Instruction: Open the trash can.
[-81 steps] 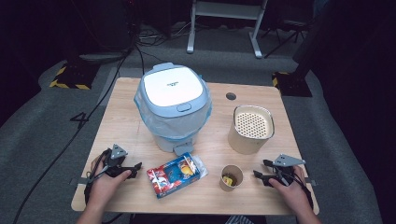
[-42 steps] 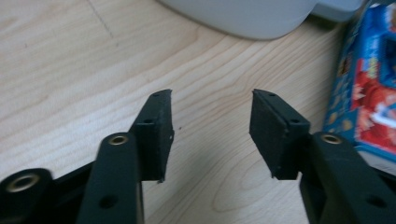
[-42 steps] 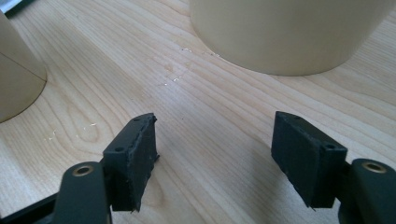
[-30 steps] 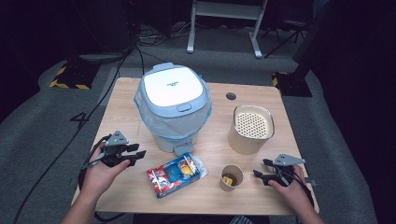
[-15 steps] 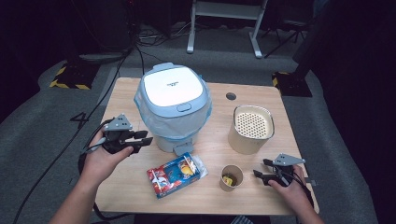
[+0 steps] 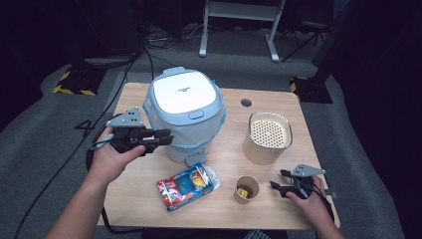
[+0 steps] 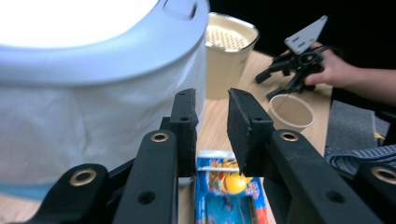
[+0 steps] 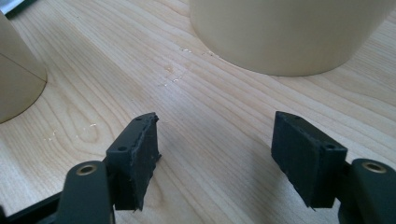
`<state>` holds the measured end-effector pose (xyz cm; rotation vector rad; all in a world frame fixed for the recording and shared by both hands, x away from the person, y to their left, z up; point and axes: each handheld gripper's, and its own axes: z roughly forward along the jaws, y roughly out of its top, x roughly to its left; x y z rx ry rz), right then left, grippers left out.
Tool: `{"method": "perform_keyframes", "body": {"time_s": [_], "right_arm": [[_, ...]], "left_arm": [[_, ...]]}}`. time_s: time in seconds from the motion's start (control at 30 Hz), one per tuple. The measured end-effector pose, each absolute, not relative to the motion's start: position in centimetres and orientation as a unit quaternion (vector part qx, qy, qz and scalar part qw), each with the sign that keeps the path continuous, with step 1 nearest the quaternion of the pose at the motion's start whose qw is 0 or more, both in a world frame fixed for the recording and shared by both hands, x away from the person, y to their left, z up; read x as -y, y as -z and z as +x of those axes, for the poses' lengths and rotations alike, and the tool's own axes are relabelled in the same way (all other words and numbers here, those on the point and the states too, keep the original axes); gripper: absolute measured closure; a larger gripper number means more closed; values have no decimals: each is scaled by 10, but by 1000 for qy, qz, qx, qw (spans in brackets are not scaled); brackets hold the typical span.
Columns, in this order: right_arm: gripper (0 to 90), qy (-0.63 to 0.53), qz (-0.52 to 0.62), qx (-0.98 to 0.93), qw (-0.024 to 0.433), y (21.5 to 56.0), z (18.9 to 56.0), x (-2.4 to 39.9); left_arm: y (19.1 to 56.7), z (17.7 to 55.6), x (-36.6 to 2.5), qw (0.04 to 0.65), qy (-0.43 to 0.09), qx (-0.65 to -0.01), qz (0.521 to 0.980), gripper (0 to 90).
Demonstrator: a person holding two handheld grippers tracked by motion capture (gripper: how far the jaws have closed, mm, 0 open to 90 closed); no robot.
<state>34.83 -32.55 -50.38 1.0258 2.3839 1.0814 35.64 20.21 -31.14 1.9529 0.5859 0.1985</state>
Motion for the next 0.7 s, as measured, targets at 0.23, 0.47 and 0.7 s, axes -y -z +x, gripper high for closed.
{"method": "perform_keyframes", "body": {"time_s": [0.23,0.47,0.7], "right_arm": [[320,-379,359,-837,164,504,348,326],[320,-379,360,-836,165,504,348,326],[320,-379,360,-836,165,504,348,326]], "left_arm": [[294,363,-195,534,-88,-233,808,808],[279,378,-184,545,-91,-230,801,895],[276,393,-166,545,-90,-227,802,900]]}}
